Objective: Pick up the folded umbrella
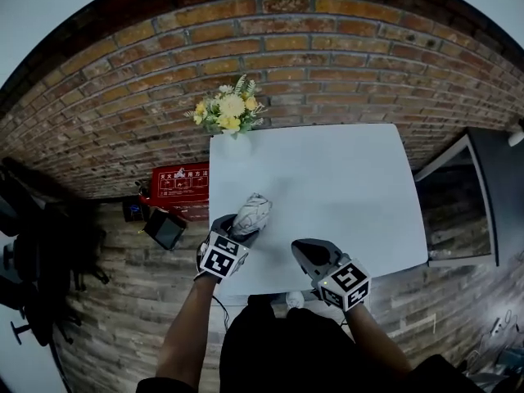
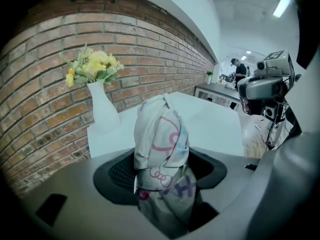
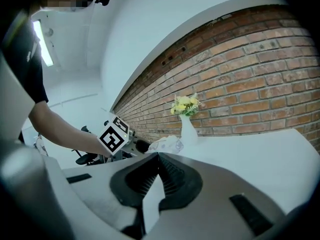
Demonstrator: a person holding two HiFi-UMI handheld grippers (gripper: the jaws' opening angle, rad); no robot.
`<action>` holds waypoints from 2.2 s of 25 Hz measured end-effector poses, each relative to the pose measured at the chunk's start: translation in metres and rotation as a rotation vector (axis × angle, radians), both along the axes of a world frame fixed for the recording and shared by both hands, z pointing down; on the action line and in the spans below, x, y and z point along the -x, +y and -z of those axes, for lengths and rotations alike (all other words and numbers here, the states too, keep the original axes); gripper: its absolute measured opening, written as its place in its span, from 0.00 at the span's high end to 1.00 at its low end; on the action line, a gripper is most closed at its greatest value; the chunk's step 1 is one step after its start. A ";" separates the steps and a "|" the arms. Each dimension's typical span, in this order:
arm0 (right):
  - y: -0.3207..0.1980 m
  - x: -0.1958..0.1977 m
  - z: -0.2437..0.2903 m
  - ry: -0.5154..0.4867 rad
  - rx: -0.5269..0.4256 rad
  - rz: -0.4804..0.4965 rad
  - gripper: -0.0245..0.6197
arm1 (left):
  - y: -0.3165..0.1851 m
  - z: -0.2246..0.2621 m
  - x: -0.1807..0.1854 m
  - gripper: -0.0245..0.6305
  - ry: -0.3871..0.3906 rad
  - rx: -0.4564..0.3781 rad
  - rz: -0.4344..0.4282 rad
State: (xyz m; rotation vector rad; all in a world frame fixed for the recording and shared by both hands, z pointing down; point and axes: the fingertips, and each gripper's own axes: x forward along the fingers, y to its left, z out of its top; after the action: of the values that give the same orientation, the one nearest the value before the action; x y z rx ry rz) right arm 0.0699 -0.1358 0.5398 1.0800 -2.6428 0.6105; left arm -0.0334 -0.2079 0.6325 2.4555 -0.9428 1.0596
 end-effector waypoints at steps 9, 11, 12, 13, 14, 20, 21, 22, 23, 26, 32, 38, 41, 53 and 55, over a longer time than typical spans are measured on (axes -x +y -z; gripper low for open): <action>0.014 0.001 0.017 -0.042 -0.048 0.106 0.93 | 0.033 0.040 0.006 0.52 0.076 -0.074 0.159; 0.019 0.000 0.018 -0.047 -0.052 0.129 0.93 | 0.039 0.052 0.008 0.52 0.083 -0.098 0.185; 0.021 0.000 0.019 -0.050 -0.054 0.141 0.93 | 0.042 0.058 0.008 0.52 0.086 -0.111 0.198; 0.023 -0.001 0.019 -0.054 -0.056 0.152 0.93 | 0.046 0.064 0.009 0.52 0.089 -0.125 0.211; 0.024 -0.001 0.019 -0.059 -0.058 0.161 0.93 | 0.049 0.070 0.010 0.52 0.095 -0.137 0.224; 0.028 0.003 0.029 -0.088 -0.078 0.199 0.93 | 0.069 0.102 0.018 0.52 0.137 -0.203 0.294; 0.029 0.004 0.032 -0.095 -0.084 0.204 0.93 | 0.071 0.106 0.019 0.52 0.142 -0.213 0.303; 0.029 0.005 0.035 -0.101 -0.089 0.208 0.93 | 0.074 0.110 0.020 0.52 0.147 -0.221 0.310; 0.030 0.006 0.038 -0.107 -0.093 0.211 0.93 | 0.078 0.113 0.021 0.52 0.154 -0.227 0.316; 0.032 0.013 0.045 -0.118 -0.102 0.225 0.93 | 0.089 0.122 0.024 0.52 0.173 -0.242 0.328; 0.030 0.029 0.059 -0.140 -0.127 0.243 0.93 | 0.103 0.146 0.037 0.52 0.215 -0.286 0.351; 0.032 0.045 0.080 -0.143 -0.165 0.238 0.93 | 0.118 0.167 0.067 0.52 0.254 -0.327 0.377; 0.034 0.049 0.093 -0.147 -0.186 0.222 0.93 | 0.124 0.180 0.084 0.52 0.310 -0.349 0.409; 0.032 0.065 0.149 -0.204 -0.270 0.174 0.93 | 0.128 0.249 0.147 0.52 0.532 -0.468 0.476; 0.032 0.065 0.152 -0.209 -0.271 0.157 0.93 | 0.127 0.256 0.149 0.52 0.618 -0.449 0.466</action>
State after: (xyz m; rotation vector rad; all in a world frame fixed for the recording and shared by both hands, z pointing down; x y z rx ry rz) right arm 0.0049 -0.1041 0.3880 0.9035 -3.0249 0.3582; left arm -0.1819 -0.0804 0.3763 2.4392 -1.5195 -0.0832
